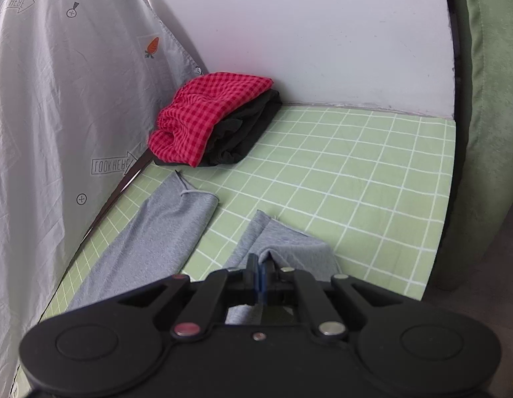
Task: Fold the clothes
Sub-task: 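Grasp the waistband with the left gripper while the right gripper grasps the leg hem, then open both grippers and release the sweatpants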
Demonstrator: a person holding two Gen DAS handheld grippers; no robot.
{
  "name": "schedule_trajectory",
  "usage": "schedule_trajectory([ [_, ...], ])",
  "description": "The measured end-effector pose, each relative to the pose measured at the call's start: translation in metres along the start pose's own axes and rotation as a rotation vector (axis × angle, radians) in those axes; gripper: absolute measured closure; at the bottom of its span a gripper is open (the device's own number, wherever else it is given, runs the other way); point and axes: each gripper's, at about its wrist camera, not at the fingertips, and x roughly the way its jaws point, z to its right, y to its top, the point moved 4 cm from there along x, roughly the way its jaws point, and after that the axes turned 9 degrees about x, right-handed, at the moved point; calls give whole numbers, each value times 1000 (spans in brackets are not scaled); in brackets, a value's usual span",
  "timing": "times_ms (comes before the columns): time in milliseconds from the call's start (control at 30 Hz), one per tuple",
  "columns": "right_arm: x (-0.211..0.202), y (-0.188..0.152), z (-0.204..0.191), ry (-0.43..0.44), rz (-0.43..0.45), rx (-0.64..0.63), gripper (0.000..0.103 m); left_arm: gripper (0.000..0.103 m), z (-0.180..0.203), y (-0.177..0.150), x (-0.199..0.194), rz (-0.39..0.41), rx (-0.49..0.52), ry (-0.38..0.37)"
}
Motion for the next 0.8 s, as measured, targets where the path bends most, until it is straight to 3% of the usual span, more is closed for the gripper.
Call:
schedule_trajectory([
  [367, 62, 17, -72, 5, -12, -100, 101, 100, 62, 52, 57, -1, -39, 10],
  [567, 159, 47, -172, 82, -94, -146, 101, 100, 110, 96, 105, 22, -17, -19],
  [633, 194, 48, -213, 119, -128, -221, 96, 84, 135, 114, 126, 26, 28, -33],
  [667, 207, 46, -231, 122, -134, -257, 79, 78, 146, 120, 135, 20, 46, -34],
  [700, 220, 45, -249, 125, -141, -293, 70, 68, 158, 127, 144, 14, 65, -34],
  [767, 217, 31, -239, 81, -135, -309, 57, 52, 167, 126, 146, 22, 74, -26],
  [800, 214, 23, -232, 58, -132, -315, 52, 35, 166, 121, 142, 34, 68, -18],
])
